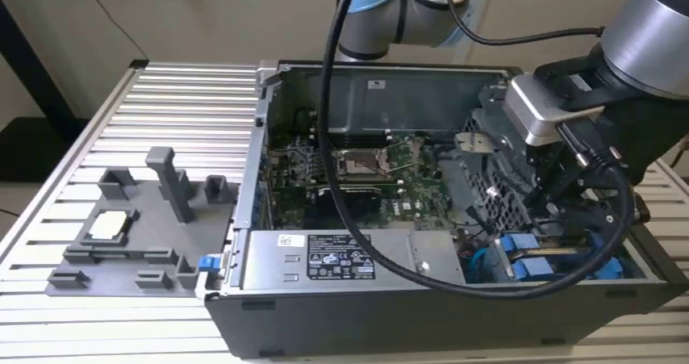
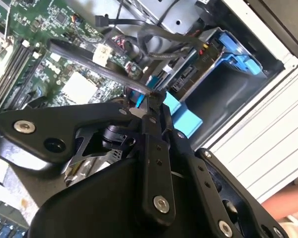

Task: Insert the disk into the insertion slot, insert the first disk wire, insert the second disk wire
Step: 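Insert the second disk wire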

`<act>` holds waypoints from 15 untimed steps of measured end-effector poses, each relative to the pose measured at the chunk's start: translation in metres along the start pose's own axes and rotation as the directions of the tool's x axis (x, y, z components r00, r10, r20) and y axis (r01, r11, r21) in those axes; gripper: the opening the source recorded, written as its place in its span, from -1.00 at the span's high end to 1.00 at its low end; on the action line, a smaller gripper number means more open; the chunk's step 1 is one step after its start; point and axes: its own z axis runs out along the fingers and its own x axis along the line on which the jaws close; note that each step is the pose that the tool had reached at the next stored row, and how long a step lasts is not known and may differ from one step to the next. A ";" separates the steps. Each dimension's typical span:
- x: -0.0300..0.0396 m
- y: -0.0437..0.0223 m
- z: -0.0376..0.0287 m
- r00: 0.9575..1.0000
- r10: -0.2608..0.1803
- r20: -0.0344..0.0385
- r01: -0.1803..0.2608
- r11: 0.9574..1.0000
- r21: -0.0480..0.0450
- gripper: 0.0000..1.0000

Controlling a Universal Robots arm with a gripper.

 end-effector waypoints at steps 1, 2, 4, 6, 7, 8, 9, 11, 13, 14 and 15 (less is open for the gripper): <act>0.0029 -0.0005 0.0003 1.000 0.000 0.000 0.000 1.000 0.000 0.67; 0.0055 -0.0012 0.0008 1.000 0.000 0.000 0.000 1.000 0.000 0.67; 0.0091 -0.0034 0.0032 1.000 0.000 0.000 0.000 1.000 0.000 0.67; 0.0110 -0.0073 0.0068 1.000 0.000 0.000 0.000 1.000 0.000 0.68; 0.0119 -0.0103 0.0088 1.000 0.000 0.000 0.000 1.000 0.000 0.68; 0.0126 -0.0138 0.0105 1.000 0.000 0.000 0.000 1.000 0.000 0.68; 0.0135 -0.0179 0.0118 1.000 0.000 -0.001 0.000 1.000 0.000 0.68; 0.0149 -0.0255 0.0143 1.000 0.000 -0.003 0.000 1.000 -0.003 0.68; 0.0153 -0.0275 0.0155 1.000 0.000 -0.010 0.000 1.000 -0.006 0.68; 0.0154 -0.0274 0.0158 1.000 0.000 -0.015 -0.001 1.000 -0.008 0.68; 0.0154 -0.0275 0.0161 1.000 0.001 -0.020 -0.001 1.000 -0.012 0.68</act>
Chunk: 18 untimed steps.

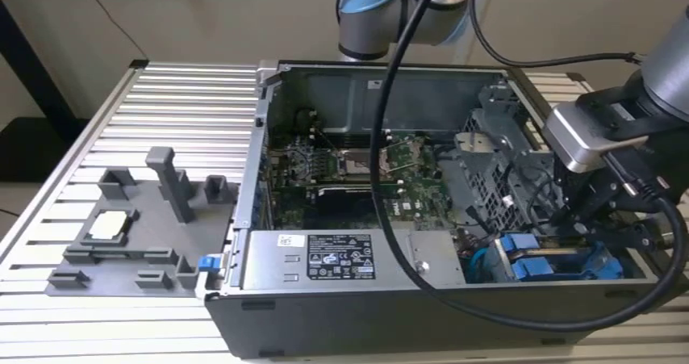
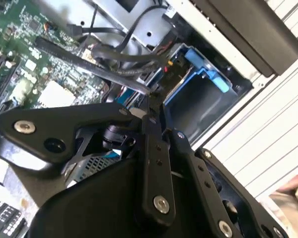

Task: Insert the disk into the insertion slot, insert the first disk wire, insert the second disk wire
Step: 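Insert the second disk wire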

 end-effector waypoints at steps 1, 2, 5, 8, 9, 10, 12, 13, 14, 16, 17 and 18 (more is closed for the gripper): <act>0.0000 0.0000 0.0002 1.000 0.001 -0.005 -0.001 1.000 -0.006 0.68; 0.0000 0.0000 0.0002 1.000 0.003 -0.010 -0.003 1.000 -0.014 0.68; -0.0006 -0.0003 0.0010 1.000 0.006 -0.018 -0.007 0.999 -0.040 0.68; -0.0017 -0.0006 0.0029 1.000 0.016 -0.017 -0.017 0.998 -0.055 0.68; -0.0018 -0.0006 0.0034 1.000 0.024 -0.018 -0.025 0.998 -0.055 0.68; -0.0018 -0.0006 0.0040 0.999 0.036 -0.019 -0.037 0.998 -0.054 0.68; -0.0017 -0.0005 0.0051 0.998 0.063 -0.022 -0.064 0.997 -0.051 0.68; -0.0016 -0.0004 0.0058 0.997 0.076 -0.023 -0.077 0.996 -0.050 0.68; -0.0015 -0.0004 0.0066 0.996 0.089 -0.025 -0.091 0.995 -0.048 0.68; -0.0015 -0.0004 0.0078 0.994 0.106 -0.026 -0.108 0.993 -0.047 0.68; -0.0013 -0.0012 0.0081 0.994 0.108 -0.026 -0.109 0.993 -0.050 0.68; -0.0011 -0.0026 0.0083 0.994 0.108 -0.026 -0.109 0.993 -0.054 0.68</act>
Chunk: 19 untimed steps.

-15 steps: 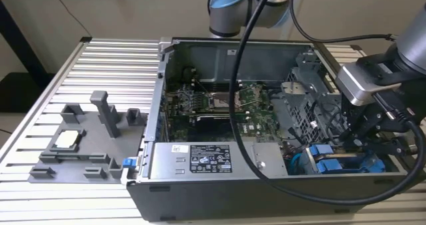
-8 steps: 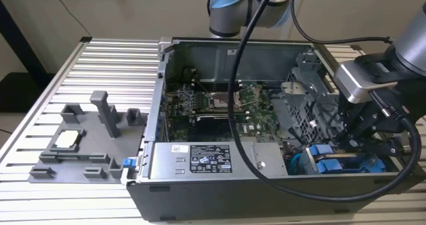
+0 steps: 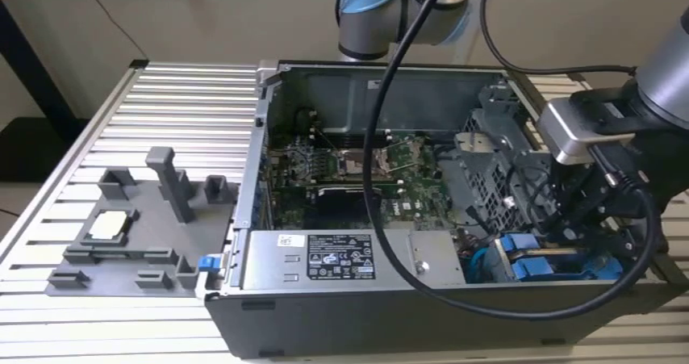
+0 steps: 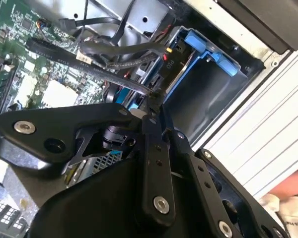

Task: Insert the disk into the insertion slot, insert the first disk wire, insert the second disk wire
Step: 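Insert the second disk wire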

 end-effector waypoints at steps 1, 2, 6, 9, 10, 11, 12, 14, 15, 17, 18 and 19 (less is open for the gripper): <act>0.0000 -0.0013 0.0001 1.000 0.000 0.000 0.000 1.000 -0.003 0.68; 0.0000 -0.0022 0.0002 1.000 0.000 0.001 0.000 1.000 -0.005 0.68; -0.0003 -0.0024 0.0012 1.000 0.013 0.004 -0.013 1.000 -0.004 0.68; -0.0009 -0.0025 0.0020 1.000 0.030 0.003 -0.030 1.000 -0.004 0.68; -0.0012 -0.0025 0.0023 0.999 0.035 0.003 -0.035 0.999 -0.004 0.68; -0.0016 -0.0025 0.0027 0.999 0.039 0.003 -0.039 0.999 -0.004 0.68; -0.0021 -0.0025 0.0030 0.999 0.042 0.003 -0.042 0.999 -0.004 0.68; -0.0027 -0.0029 0.0038 0.999 0.046 0.003 -0.046 0.999 -0.004 0.68; -0.0030 -0.0035 0.0042 0.999 0.046 0.004 -0.046 0.999 -0.004 0.68; -0.0032 -0.0045 0.0048 0.999 0.048 0.005 -0.048 0.999 -0.004 0.68; -0.0033 -0.0047 0.0054 0.999 0.048 0.006 -0.048 0.999 -0.004 0.68; -0.0033 -0.0048 0.0057 0.999 0.049 0.006 -0.049 0.999 -0.004 0.68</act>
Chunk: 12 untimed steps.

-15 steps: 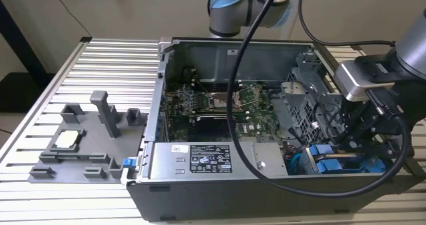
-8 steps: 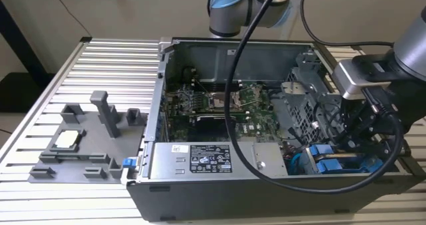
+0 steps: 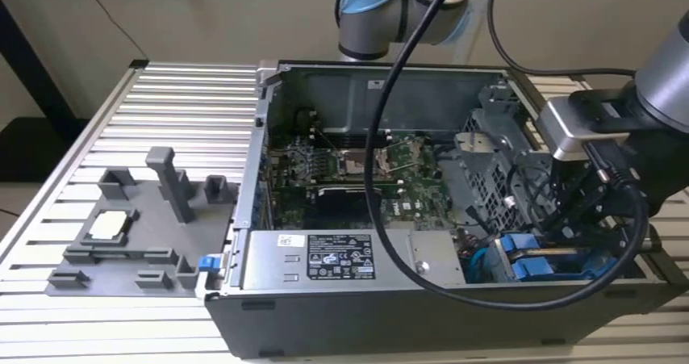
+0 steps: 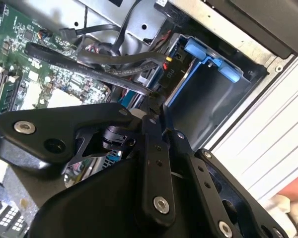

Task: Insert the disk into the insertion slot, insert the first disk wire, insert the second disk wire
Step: 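Insert the second disk wire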

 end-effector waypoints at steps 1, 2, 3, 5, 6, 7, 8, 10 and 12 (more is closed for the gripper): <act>0.0000 0.0000 0.0003 1.000 0.001 0.000 -0.001 1.000 0.000 0.68; 0.0000 -0.0001 0.0006 1.000 0.001 0.001 -0.001 1.000 0.000 0.68; -0.0001 -0.0004 0.0009 1.000 0.001 0.002 -0.001 1.000 0.000 0.68; -0.0003 -0.0008 0.0014 1.000 0.002 0.004 -0.002 1.000 0.000 0.68; -0.0005 -0.0010 0.0016 1.000 0.002 0.006 -0.002 1.000 0.000 0.68; -0.0008 -0.0011 0.0019 1.000 0.002 0.007 -0.002 1.000 0.000 0.68; -0.0011 -0.0013 0.0022 1.000 0.002 0.008 -0.002 1.000 0.000 0.68; -0.0016 -0.0016 0.0027 1.000 0.002 0.009 -0.002 1.000 0.000 0.68; -0.0018 -0.0019 0.0032 1.000 0.002 0.010 -0.002 1.000 0.000 0.68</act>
